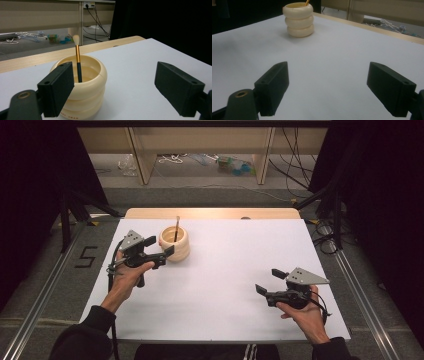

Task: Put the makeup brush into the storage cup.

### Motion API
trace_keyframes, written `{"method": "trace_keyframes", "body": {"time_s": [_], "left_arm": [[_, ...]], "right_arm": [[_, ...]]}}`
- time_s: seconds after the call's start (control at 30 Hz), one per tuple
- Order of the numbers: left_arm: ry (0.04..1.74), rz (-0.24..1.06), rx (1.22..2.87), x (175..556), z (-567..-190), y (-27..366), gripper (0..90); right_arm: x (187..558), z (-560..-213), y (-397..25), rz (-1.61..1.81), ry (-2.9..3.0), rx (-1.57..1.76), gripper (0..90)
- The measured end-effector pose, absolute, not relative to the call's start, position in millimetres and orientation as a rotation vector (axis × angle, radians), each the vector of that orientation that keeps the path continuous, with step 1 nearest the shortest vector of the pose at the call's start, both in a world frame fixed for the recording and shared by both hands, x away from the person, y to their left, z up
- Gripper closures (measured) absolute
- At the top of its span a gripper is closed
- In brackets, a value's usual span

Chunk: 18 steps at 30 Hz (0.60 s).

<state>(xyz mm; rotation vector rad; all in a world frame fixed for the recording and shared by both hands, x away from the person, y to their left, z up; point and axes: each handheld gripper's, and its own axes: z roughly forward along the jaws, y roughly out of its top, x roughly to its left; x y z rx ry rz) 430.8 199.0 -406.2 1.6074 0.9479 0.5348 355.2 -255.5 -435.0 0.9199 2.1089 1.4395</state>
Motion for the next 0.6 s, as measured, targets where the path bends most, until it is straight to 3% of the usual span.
{"method": "trace_keyframes", "body": {"time_s": [0.6], "left_arm": [[0.898,0.569,1.660,401.7,-427.4,212.2,15.6]], "right_arm": [[354.3,-433.8,-255.6,1.459,2.100,0.932,18.5]]}}
